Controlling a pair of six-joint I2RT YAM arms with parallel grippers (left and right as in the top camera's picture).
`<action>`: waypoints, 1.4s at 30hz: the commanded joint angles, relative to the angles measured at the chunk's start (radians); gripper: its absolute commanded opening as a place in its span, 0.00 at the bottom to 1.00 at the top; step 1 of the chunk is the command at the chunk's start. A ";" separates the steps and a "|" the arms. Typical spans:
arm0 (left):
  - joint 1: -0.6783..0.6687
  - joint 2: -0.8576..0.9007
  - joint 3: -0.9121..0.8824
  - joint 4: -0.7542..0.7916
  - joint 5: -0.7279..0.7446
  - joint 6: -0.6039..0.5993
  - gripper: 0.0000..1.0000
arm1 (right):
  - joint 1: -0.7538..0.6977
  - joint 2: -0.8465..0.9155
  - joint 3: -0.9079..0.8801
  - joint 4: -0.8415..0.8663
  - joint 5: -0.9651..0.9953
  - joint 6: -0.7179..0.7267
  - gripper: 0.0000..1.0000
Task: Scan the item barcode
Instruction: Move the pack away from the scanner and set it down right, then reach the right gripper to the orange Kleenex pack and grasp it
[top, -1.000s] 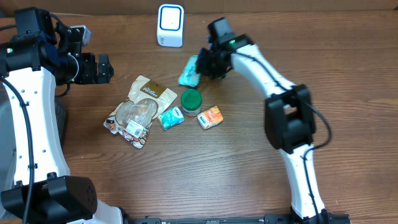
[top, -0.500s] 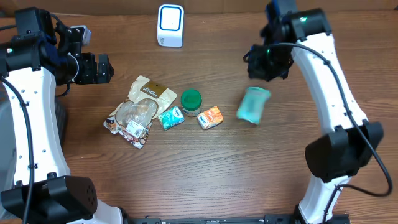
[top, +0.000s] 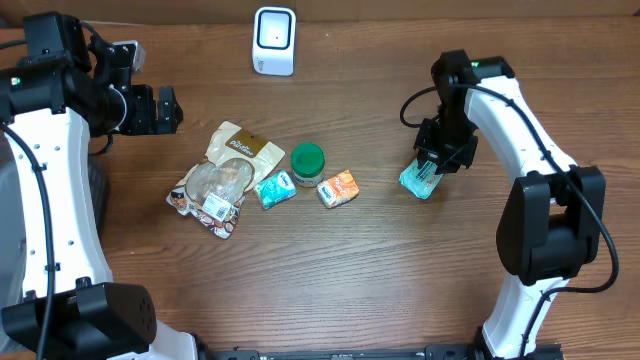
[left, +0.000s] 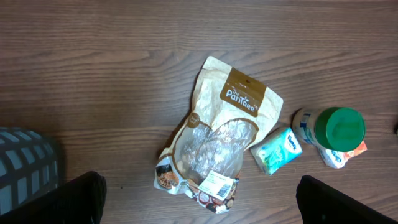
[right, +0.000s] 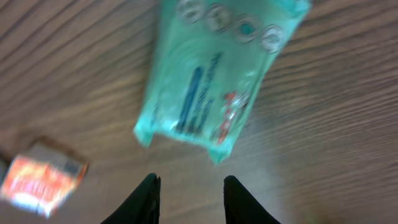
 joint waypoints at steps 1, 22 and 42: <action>-0.006 -0.011 0.018 0.002 0.008 0.022 1.00 | 0.003 -0.005 -0.055 0.072 0.048 0.138 0.26; -0.006 -0.011 0.018 0.001 0.008 0.022 1.00 | -0.035 -0.009 -0.106 0.165 0.193 -0.126 0.25; -0.006 -0.011 0.018 0.001 0.008 0.022 1.00 | 0.241 0.100 0.053 0.399 -0.185 -0.094 0.36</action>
